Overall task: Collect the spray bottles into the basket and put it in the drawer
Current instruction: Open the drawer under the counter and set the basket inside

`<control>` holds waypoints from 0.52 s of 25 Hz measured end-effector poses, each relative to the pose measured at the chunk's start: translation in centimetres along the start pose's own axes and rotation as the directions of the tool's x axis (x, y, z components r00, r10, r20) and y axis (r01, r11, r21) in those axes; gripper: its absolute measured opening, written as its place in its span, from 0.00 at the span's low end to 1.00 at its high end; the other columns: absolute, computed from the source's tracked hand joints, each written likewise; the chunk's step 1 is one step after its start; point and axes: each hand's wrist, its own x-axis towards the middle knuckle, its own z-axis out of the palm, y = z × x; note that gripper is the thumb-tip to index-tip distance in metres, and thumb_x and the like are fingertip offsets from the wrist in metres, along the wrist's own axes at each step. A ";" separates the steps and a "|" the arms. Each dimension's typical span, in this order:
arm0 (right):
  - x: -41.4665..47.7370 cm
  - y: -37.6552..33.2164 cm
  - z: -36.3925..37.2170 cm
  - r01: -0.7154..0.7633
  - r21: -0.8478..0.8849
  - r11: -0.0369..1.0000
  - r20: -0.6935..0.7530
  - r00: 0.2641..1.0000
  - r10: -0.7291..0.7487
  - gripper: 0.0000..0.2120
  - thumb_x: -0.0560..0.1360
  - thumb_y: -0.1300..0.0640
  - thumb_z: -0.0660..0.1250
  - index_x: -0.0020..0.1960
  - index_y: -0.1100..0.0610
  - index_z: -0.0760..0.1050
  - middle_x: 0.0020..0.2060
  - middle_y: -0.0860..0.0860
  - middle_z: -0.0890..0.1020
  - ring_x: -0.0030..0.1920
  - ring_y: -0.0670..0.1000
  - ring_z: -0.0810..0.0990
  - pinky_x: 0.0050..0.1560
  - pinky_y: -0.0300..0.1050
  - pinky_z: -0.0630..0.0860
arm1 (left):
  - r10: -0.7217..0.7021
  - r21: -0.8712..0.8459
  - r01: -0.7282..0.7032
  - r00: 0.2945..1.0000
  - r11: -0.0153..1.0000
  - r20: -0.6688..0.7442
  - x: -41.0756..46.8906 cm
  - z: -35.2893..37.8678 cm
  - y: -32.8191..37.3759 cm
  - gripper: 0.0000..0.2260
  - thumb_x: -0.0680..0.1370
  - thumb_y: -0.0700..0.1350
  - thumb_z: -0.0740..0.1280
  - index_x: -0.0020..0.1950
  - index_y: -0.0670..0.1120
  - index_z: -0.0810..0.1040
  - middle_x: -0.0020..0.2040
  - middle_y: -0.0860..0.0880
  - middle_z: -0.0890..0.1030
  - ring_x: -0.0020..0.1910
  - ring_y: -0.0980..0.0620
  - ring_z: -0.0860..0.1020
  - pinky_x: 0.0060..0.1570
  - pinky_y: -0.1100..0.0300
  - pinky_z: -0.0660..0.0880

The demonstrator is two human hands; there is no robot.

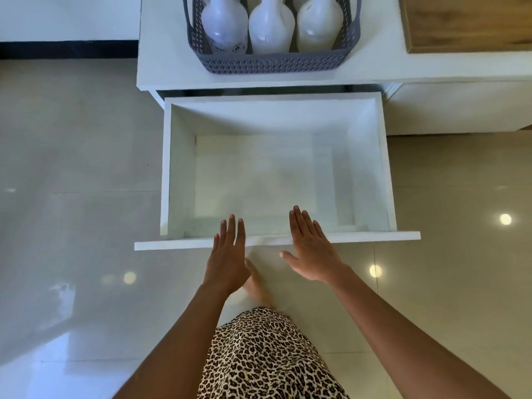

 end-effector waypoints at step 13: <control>11.2 1.6 -20.3 -0.033 0.373 0.927 -0.481 0.848 0.223 0.34 0.79 0.49 0.58 0.76 0.62 0.45 0.77 0.58 0.49 0.77 0.55 0.48 0.75 0.47 0.50 | -0.089 -0.251 0.001 0.937 0.968 -0.338 14.3 -22.3 0.3 0.35 0.76 0.42 0.63 0.74 0.37 0.44 0.77 0.40 0.44 0.76 0.43 0.43 0.72 0.51 0.51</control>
